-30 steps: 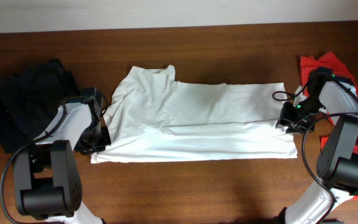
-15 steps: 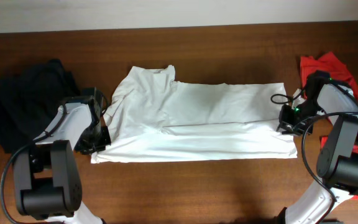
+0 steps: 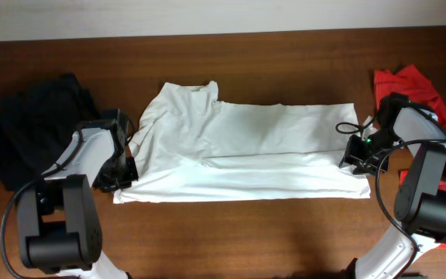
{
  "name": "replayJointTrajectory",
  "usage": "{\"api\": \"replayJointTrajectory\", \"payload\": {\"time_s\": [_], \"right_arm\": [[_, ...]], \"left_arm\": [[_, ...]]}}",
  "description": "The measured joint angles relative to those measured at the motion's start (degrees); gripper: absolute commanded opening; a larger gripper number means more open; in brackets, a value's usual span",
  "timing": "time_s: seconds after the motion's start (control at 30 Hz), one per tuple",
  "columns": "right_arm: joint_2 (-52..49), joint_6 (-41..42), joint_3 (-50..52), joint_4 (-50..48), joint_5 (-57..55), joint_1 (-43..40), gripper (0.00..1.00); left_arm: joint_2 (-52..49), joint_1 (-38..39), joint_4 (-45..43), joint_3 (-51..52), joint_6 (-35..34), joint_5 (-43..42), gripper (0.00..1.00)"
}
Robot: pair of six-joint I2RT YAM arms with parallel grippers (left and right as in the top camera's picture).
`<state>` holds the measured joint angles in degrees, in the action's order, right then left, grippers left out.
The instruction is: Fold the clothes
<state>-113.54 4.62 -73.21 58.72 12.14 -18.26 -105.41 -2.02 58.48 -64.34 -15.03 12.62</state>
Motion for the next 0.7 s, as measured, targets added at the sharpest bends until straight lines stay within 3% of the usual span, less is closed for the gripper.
{"api": "replayJointTrajectory", "payload": {"time_s": [0.17, 0.37, 0.7], "right_arm": [[0.00, 2.23, 0.00, -2.01, 0.00, 0.00, 0.39], [0.00, 3.15, 0.04, -3.56, -0.39, -0.02, 0.04], [0.00, 3.15, 0.04, -1.46, -0.44, -0.15, 0.04]], "left_arm": [[0.00, 0.00, 0.00, 0.00, 0.00, 0.00, 0.23], [0.00, 0.00, 0.00, 0.00, 0.00, -0.13, 0.23], [0.00, 0.00, -0.02, 0.00, 0.02, -0.17, 0.23]]}}
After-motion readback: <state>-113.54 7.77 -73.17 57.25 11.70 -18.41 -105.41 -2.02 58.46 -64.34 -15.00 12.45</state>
